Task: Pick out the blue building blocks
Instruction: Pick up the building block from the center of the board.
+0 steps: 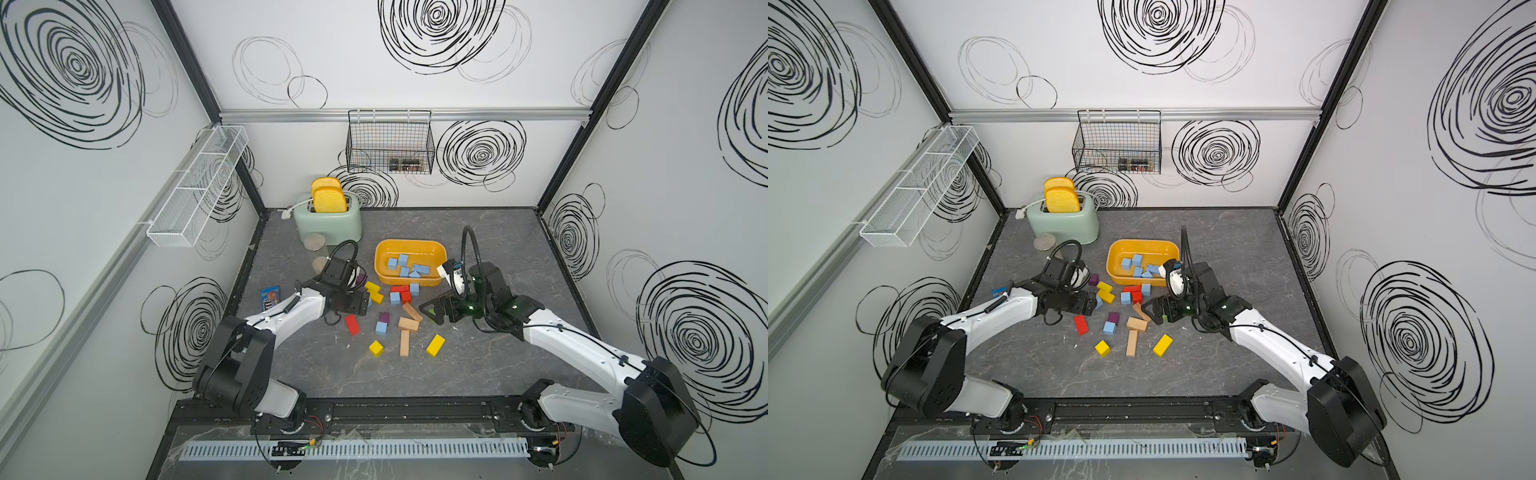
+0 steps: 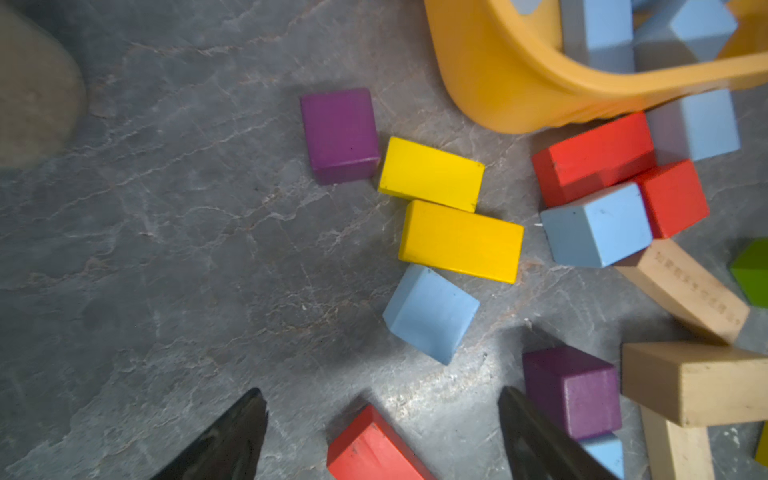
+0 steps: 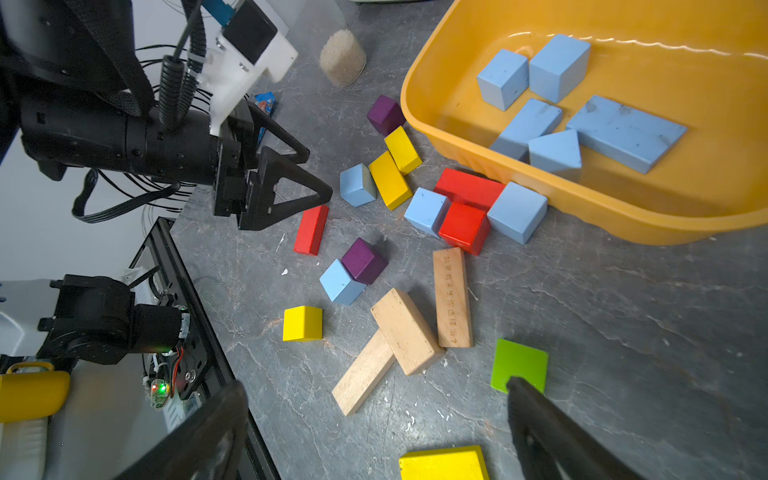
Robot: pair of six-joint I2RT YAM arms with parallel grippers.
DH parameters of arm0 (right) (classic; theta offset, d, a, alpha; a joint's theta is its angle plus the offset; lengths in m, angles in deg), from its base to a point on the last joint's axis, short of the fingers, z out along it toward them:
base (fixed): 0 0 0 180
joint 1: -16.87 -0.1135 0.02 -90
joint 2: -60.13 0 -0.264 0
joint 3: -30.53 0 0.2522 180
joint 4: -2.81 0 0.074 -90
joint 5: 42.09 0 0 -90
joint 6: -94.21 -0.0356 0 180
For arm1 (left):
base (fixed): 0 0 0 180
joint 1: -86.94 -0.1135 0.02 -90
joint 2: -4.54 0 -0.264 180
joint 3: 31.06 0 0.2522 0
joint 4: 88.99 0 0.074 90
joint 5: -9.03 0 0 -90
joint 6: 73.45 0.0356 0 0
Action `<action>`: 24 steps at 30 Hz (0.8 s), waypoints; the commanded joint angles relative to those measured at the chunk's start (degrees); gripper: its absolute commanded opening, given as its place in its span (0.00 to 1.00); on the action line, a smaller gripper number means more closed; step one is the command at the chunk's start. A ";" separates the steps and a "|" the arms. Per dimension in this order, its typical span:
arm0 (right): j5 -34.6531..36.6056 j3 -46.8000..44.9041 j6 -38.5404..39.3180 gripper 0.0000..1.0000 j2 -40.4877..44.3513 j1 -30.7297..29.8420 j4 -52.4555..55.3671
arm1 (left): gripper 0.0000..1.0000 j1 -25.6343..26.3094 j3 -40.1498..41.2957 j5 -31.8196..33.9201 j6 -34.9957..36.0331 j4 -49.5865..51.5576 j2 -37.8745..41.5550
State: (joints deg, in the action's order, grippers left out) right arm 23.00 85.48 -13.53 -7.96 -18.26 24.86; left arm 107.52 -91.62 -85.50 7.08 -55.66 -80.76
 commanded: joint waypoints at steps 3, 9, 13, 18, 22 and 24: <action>0.37 0.71 0.84 0.98 -1.68 0.29 0.05 | 0.90 1.35 -3.26 -0.07 3.02 0.19 -2.79; 0.21 0.60 0.86 0.98 -2.00 0.91 -0.20 | 0.88 2.45 -4.43 1.68 3.93 0.84 -5.63; 0.06 0.92 0.94 0.98 -2.22 1.27 0.22 | 0.81 2.82 -4.43 2.14 3.76 0.42 -7.22; -0.27 1.09 1.06 0.98 -2.65 1.80 -0.02 | 0.81 2.89 -5.37 3.09 3.94 0.55 -8.80; -0.76 1.26 1.06 0.98 -3.44 2.18 -0.15 | 0.76 2.90 -6.68 3.49 4.11 0.56 -10.29; -0.84 1.26 1.10 0.98 -3.60 2.31 -0.27 | 0.73 2.82 -7.36 3.59 4.12 0.55 -11.22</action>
State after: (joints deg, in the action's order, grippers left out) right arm 22.87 85.50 -13.31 -11.02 -16.32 24.99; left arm 110.19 -96.91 -82.84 10.40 -55.05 -90.68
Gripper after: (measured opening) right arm 0.977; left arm 0.735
